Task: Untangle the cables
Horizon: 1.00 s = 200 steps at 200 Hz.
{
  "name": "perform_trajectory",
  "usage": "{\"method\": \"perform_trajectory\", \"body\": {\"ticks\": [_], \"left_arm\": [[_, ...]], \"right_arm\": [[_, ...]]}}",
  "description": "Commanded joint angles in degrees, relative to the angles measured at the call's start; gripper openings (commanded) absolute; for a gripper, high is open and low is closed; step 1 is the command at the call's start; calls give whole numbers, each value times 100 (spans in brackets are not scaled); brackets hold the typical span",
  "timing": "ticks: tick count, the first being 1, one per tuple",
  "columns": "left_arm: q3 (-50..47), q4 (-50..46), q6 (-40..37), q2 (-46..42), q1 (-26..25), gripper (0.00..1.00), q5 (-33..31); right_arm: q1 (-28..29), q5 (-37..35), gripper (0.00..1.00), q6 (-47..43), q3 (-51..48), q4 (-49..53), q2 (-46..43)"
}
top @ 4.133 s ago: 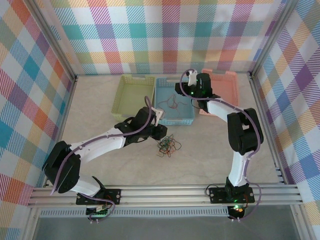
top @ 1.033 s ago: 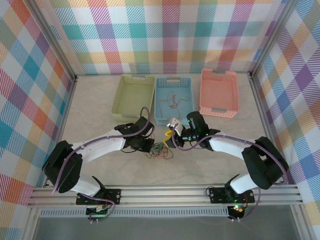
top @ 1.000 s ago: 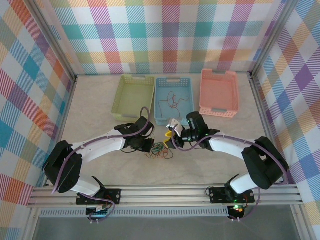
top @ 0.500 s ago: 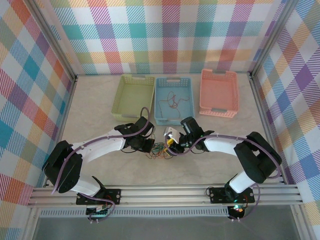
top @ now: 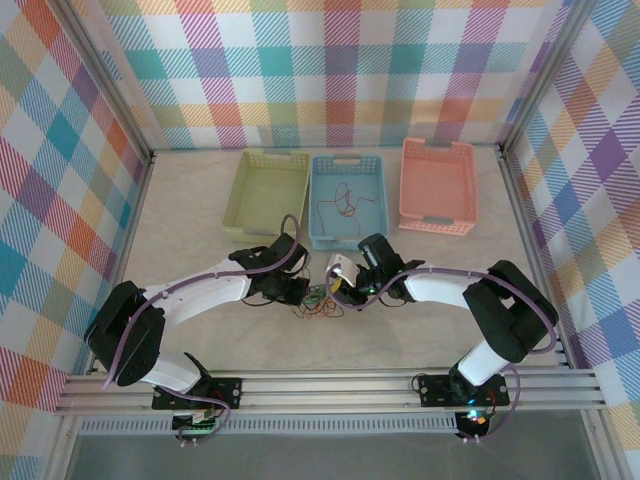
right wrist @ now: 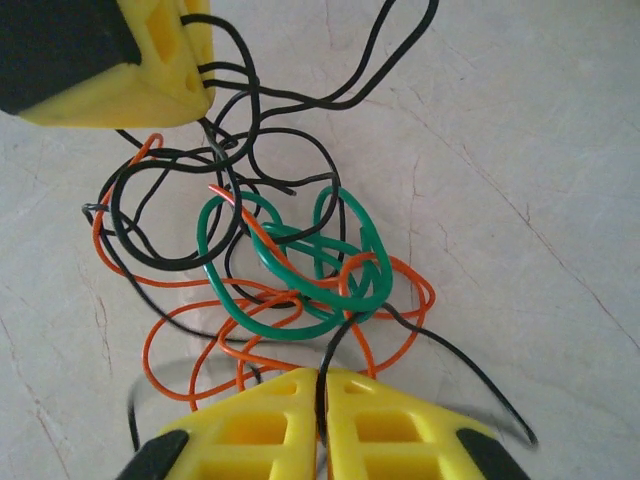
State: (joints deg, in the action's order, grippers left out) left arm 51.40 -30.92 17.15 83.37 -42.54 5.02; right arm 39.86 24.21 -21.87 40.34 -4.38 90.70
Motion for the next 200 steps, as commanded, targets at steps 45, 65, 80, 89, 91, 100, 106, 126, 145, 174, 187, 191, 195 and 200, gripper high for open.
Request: {"method": "perform_trajectory", "body": {"ticks": [45, 65, 80, 89, 91, 100, 106, 126, 145, 174, 187, 191, 195, 200], "left_arm": [[-34, 51, 32, -55, 51, 0, 69], [-34, 51, 28, -52, 45, 0, 70], [-36, 51, 26, -57, 52, 0, 70], [-34, 51, 25, -56, 45, 0, 70], [-33, 51, 25, -58, 45, 0, 70], [-35, 50, 23, -52, 45, 0, 70], [-33, 50, 26, -46, 48, 0, 76], [-39, 48, 21, -49, 49, 0, 76], [-40, 46, 23, -49, 45, 0, 78], [-43, 51, 26, -45, 45, 0, 83], [-44, 51, 19, -44, 45, 0, 87], [-43, 51, 21, -49, 47, 0, 86], [-43, 51, 25, -49, 45, 0, 85], [-42, 51, 25, -47, 52, 0, 87]], "right_arm": [[35, 63, 0, -66, -110, -347, -259], [34, -29, 0, -47, -237, -556, -402], [31, -137, 0, -31, -346, -741, -511], [31, -216, 0, -17, -404, -839, -575], [24, -246, 0, -8, -422, -863, -594], [30, -335, 0, 20, -492, -999, -656], [26, -393, 0, 33, -552, -1108, -715], [10, -580, 0, 114, -773, -1521, -943], [-34, -789, 0, 265, -1033, -1973, -1183], [-92, -830, 0, 464, -1407, -2643, -1537], [-125, -993, 0, 630, -1536, -2922, -1685], [-134, -1084, 0, 693, -1574, -3000, -1722], [-136, -1221, 0, 754, -1606, -3069, -1755], [-140, -1429, 0, 844, -1628, -3122, -1798]]}}
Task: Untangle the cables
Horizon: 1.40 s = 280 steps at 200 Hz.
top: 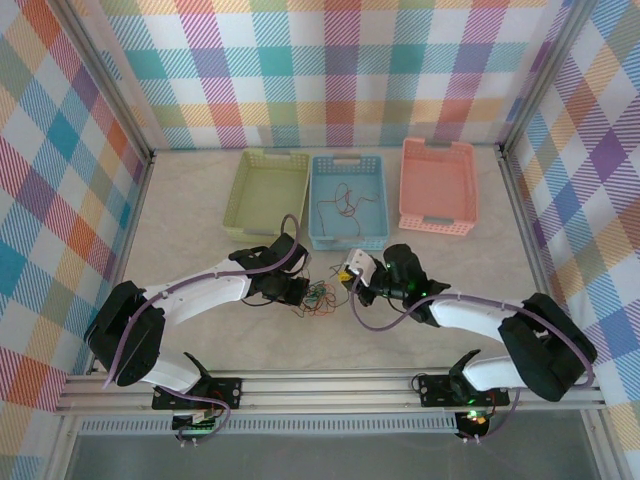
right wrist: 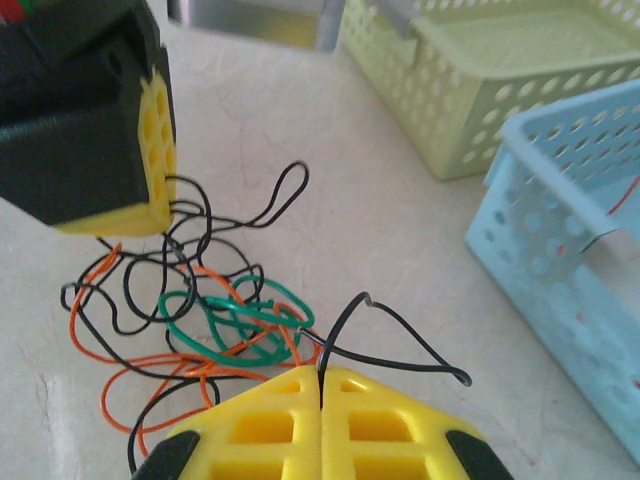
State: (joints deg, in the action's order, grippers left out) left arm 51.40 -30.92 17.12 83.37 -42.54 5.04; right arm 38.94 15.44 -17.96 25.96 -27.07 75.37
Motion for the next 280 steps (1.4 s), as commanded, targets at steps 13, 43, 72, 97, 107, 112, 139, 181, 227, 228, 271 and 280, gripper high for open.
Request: {"method": "perform_trajectory", "body": {"ticks": [13, 43, 72, 97, 107, 112, 139, 181, 227, 228, 271, 280], "left_arm": [[-45, 51, 20, -49, 46, 0, 83], [-42, 51, 28, -27, 46, 0, 100], [-29, 42, 23, -2, 45, 0, 111], [-33, 44, 11, -4, 51, 0, 120], [-25, 51, 19, -12, 47, 0, 120], [-35, 46, 14, -22, 47, 0, 120], [-33, 74, 12, -15, 48, 0, 135], [68, 72, -35, 24, 45, 19, 172], [324, -119, -12, -422, 39, 42, 289], [339, -122, -14, -434, 37, 43, 288], [896, 233, -94, -509, -98, 48, 701], [1084, 223, -96, -338, -154, 48, 586]], "right_arm": [[-61, -963, 0, 568, -328, -1171, -398], [-160, -1561, 0, 929, -667, -1778, -700], [-449, -1922, 0, 1766, -759, -1981, -687], [-492, -1805, 0, 1822, -776, -2084, -586], [-492, -1741, 0, 1822, -775, -2080, -594], [-492, -1734, 0, 1820, -776, -2095, -599], [-494, -1717, 0, 1805, -811, -2148, -596], [-506, -1652, 0, 1794, -816, -2151, -555], [-501, -1599, 0, 1787, -723, -2045, -462], [-501, -1598, 0, 1787, -723, -2047, -462], [-517, -1583, 0, 1825, -706, -2067, -422], [-540, -1565, 0, 1846, -689, -2036, -411]]}}
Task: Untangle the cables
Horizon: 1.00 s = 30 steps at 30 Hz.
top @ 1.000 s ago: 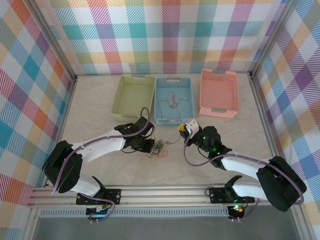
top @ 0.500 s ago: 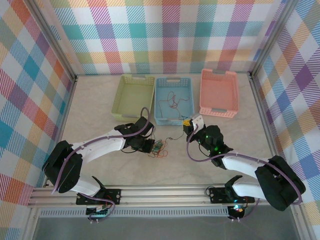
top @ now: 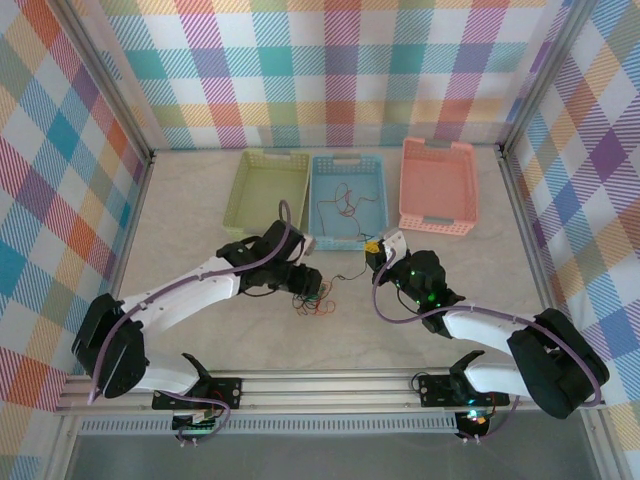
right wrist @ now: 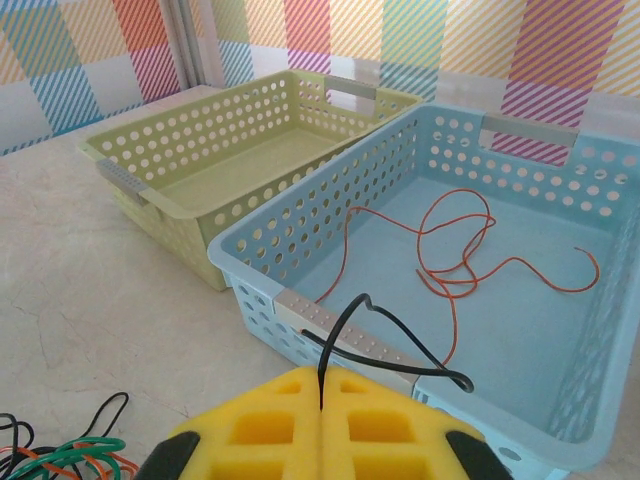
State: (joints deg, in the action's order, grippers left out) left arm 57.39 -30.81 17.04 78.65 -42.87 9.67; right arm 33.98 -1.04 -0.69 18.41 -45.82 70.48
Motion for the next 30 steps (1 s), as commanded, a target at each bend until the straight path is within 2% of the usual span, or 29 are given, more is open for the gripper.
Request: {"method": "perform_trajectory", "body": {"ticks": [1, 4, 9, 17, 30], "left_arm": [[506, 214, -87, 160, -123, 48, 118], [895, 269, -254, 753, -178, 48, 335], [1525, 49, -638, 1592, -259, 52, 282], [2258, -303, -866, 2349, -274, 57, 585], [2776, -523, -1360, 3102, -340, 57, 1138]], "right_arm": [[-45, 86, 0, 127, 70, -152, 86], [-107, 93, 0, 212, 63, -135, 74], [-172, 139, 0, 288, 31, -174, 57], [-254, 218, 0, 383, 40, -154, 63], [-286, 210, 0, 403, 13, -181, 27]]}}
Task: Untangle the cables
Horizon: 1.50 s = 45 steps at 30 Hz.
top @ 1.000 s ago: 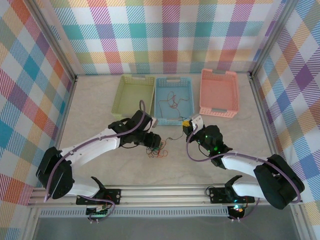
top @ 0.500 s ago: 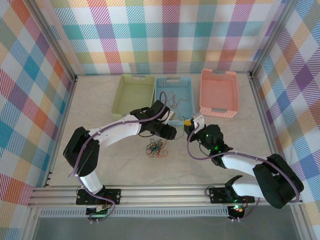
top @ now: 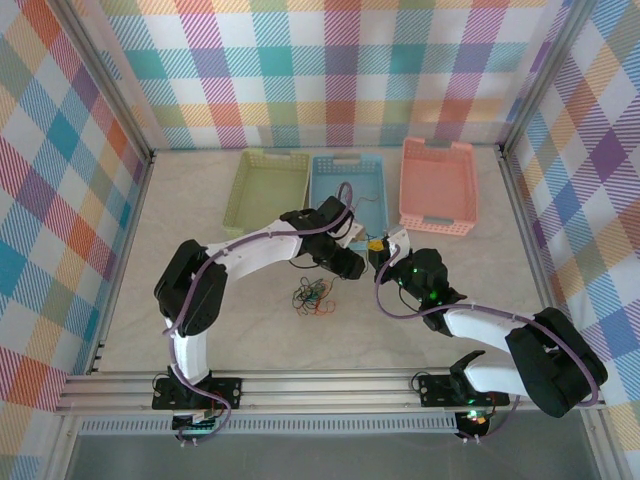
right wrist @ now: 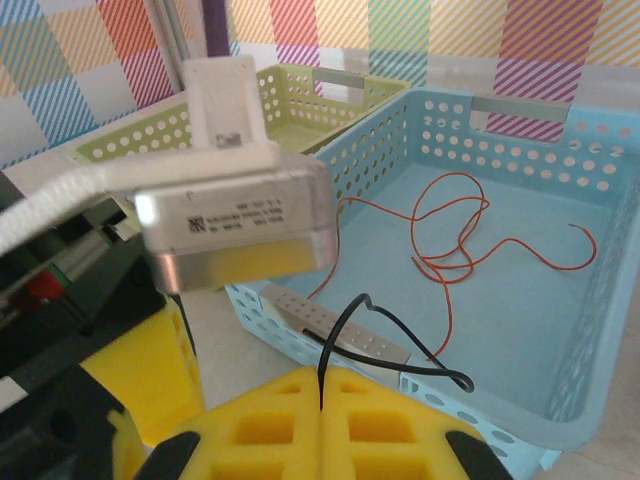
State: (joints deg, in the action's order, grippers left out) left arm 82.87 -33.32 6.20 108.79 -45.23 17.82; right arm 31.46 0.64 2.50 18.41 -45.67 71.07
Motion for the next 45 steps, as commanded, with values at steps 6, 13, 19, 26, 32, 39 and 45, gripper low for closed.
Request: {"method": "perform_trajectory", "body": {"ticks": [6, 13, 19, 26, 32, 39, 45], "left_arm": [[7, -167, -433, 6, -155, 56, 714], [17, -185, -606, 23, -179, 54, 989], [74, -322, -639, 107, -227, 42, 1025], [179, -525, -767, 245, -317, 34, 1288], [286, -646, -770, 367, -312, 38, 1329], [301, -640, -777, 404, -317, 41, 1442], [310, -549, -739, 450, -306, 40, 1689]], "right_arm": [[-61, -3, 0, 92, 5, -205, -54], [-96, -12, 0, 156, -31, -227, -92], [-105, -27, 0, 171, -64, -288, -119], [-175, -64, 0, 369, -202, -487, -285], [-228, -91, 0, 483, -286, -409, -698], [-277, -229, 0, 649, -321, -204, -1051], [-366, -462, 0, 841, -360, -36, -1308]]}}
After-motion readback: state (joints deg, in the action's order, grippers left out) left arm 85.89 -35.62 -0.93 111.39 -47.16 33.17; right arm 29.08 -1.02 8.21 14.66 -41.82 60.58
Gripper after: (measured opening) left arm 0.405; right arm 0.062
